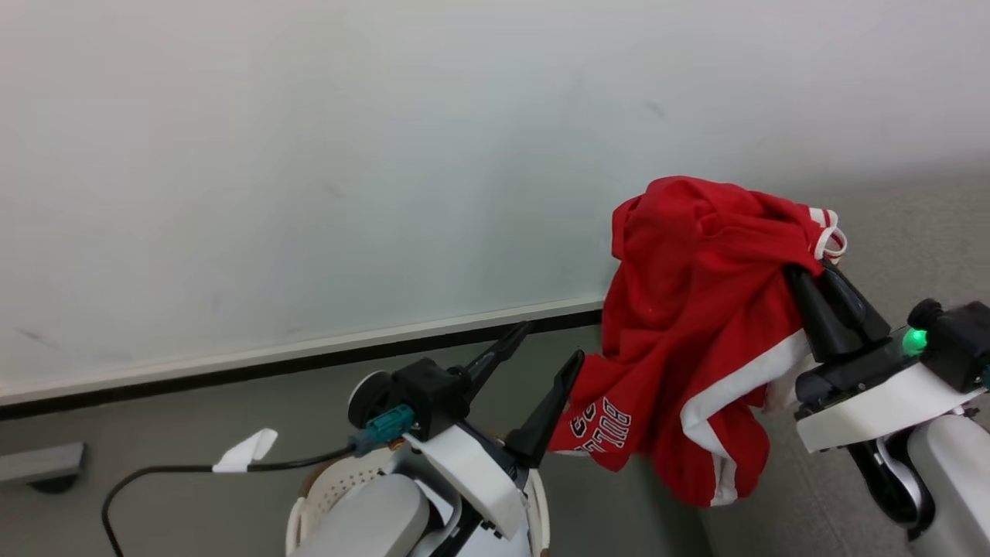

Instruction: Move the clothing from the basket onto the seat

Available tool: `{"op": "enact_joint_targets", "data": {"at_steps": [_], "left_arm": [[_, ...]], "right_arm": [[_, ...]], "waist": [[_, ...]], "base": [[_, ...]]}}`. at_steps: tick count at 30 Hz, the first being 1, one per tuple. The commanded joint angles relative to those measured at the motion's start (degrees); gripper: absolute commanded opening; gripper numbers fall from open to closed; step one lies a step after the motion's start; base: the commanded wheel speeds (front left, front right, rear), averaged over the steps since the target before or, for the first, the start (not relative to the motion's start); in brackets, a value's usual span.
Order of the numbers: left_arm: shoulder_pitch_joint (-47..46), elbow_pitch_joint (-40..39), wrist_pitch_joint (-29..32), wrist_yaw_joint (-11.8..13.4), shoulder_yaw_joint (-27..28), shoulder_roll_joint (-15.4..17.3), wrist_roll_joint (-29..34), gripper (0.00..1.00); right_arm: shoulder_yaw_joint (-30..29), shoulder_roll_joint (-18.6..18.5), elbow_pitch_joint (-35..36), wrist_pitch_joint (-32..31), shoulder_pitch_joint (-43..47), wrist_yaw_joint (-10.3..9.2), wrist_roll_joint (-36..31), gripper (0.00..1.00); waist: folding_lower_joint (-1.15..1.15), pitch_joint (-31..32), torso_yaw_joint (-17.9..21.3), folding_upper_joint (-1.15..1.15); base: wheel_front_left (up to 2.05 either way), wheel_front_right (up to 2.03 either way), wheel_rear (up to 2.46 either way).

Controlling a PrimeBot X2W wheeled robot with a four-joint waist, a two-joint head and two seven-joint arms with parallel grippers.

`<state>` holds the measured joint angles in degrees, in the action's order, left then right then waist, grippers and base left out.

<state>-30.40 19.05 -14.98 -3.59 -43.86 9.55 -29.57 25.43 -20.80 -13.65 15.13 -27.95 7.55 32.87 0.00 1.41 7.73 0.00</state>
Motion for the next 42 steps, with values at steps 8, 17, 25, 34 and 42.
{"op": "enact_joint_targets", "data": {"at_steps": [8,17,25,34,42], "left_arm": [[1.7,0.0,-0.2,-0.9,-0.1,-0.1,2.2,1.00],[2.2,0.6,-0.2,-1.8,-0.5,-0.5,3.1,1.00],[1.5,1.8,-0.2,-2.4,-1.1,-0.8,3.1,1.00],[-0.1,2.1,0.0,-2.9,-2.0,-0.2,3.4,1.00],[-3.8,-0.7,1.4,-3.2,-3.1,1.3,4.8,1.00]], "right_arm": [[-4.0,-2.4,4.0,0.0,2.9,-0.12,-1.2,0.00],[-9.0,-2.5,7.3,-0.2,7.1,-0.12,-2.0,0.00],[-11.5,-2.8,8.7,-4.3,7.6,-0.12,-0.4,0.00],[-14.8,-6.7,10.1,-8.1,0.2,-0.12,1.0,0.00],[-18.5,-10.6,7.4,-9.5,-10.4,-0.12,3.8,0.00]], "waist": [[0.00,-1.6,11.0,0.00],[0.00,-3.1,18.3,0.00],[0.00,-4.1,20.6,0.00],[0.00,-6.9,18.7,0.00],[0.00,-14.2,14.6,0.00]], "base": [[0.00,0.00,0.00],[0.00,0.00,0.00],[0.00,0.00,0.00],[0.00,0.00,0.00],[0.00,0.00,0.00]]}}
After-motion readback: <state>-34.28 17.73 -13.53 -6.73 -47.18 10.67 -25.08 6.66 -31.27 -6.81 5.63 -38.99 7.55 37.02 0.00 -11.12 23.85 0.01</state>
